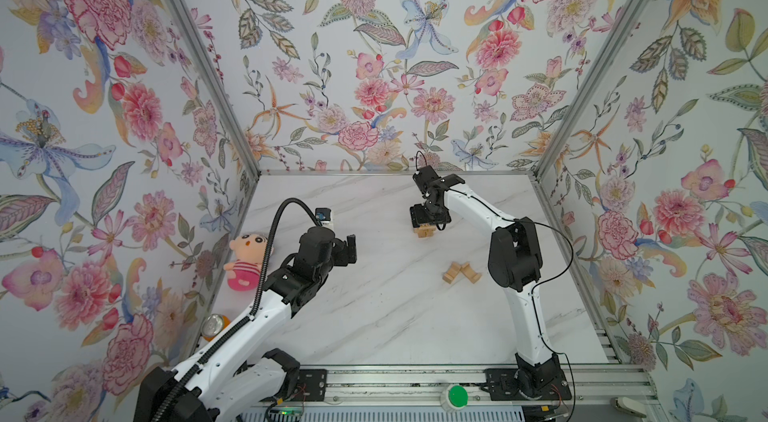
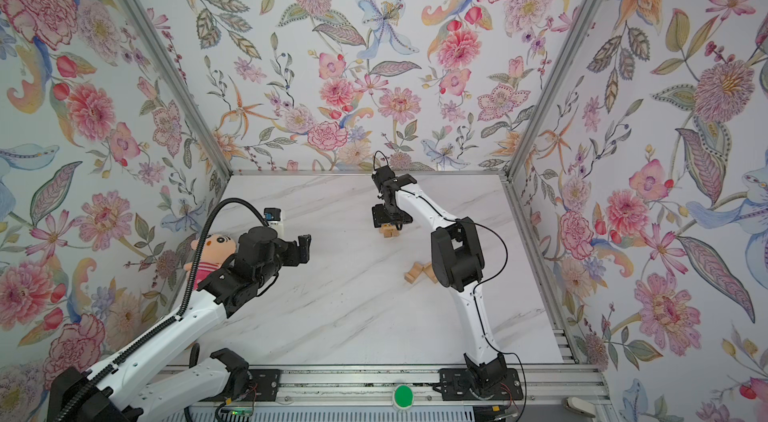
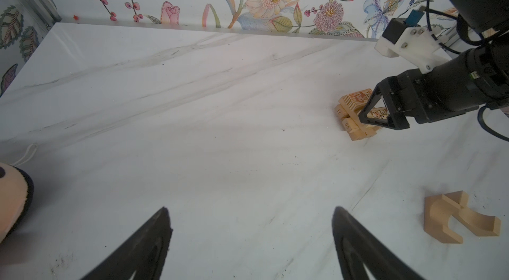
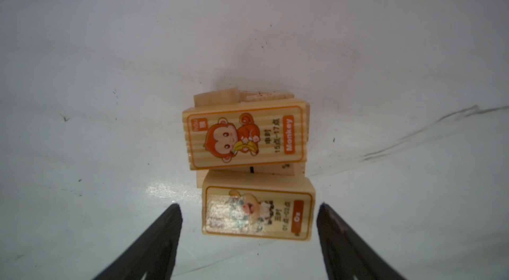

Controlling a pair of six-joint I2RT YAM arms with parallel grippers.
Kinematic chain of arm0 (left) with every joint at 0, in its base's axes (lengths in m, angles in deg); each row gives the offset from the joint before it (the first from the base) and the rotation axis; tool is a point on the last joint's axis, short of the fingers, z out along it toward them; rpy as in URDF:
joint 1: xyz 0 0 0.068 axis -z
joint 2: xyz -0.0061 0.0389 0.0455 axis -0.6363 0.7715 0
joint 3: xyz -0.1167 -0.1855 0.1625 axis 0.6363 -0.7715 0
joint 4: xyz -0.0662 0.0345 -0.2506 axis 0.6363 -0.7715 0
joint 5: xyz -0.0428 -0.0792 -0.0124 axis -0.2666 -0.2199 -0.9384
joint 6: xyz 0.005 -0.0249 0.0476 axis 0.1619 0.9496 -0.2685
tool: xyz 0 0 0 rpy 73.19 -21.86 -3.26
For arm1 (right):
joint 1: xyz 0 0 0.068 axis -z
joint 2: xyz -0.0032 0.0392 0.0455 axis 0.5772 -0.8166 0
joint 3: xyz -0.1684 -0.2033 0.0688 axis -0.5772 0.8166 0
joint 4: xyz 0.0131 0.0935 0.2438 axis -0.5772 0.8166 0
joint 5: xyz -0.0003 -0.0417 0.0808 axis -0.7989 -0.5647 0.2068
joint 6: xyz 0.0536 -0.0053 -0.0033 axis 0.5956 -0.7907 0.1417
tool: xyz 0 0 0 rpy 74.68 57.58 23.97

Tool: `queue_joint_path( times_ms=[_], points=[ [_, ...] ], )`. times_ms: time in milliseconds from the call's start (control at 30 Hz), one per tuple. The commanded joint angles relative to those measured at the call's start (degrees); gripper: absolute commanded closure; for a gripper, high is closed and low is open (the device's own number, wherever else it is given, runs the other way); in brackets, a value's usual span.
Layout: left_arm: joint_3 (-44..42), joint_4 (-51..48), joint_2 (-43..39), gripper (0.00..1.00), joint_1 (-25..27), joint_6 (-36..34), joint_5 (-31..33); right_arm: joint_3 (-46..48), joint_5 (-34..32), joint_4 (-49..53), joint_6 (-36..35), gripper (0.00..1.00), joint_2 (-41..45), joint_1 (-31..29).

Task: Build the wood block tower

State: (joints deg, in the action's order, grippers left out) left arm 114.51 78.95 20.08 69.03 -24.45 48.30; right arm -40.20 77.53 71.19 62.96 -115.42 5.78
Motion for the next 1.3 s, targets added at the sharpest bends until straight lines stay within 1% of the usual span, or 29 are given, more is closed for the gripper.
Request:
queue_joint_path(
  times_ms=[0,500,633,733,900,1267],
  points=[
    [-0.2,-0.4,-0.4,0.08,-0.9,-0.7,0.9,-1.2,-1.0,1.9,1.0,0.21,-0.9,0.6],
    [-0.5,-0.7,-1.4,0.08,-1.0,-0.9,1.1,-1.3,0.1,2.0,1.6,0.27,-1.8,0.6],
    [-0.6,-0.7,-1.5,0.08,-1.0,-1.0,1.0,-1.4,0.1,1.9,1.7,0.33,-1.8,0.6],
    [-0.5,-0.7,-1.5,0.08,-1.1,-1.2,0.8,-1.5,0.0,2.0,1.5,0.4,-1.8,0.6],
    [-0.5,-0.4,-1.4,0.08,-1.0,-1.5,-0.1,-1.5,-0.2,2.0,1.4,0.45,-1.4,0.6],
    [-1.0,0.7,-0.9,0.08,-1.0,-1.0,-1.5,-3.1,-0.1,3.1,-0.2,0.45,1.2,-0.2]
  ],
)
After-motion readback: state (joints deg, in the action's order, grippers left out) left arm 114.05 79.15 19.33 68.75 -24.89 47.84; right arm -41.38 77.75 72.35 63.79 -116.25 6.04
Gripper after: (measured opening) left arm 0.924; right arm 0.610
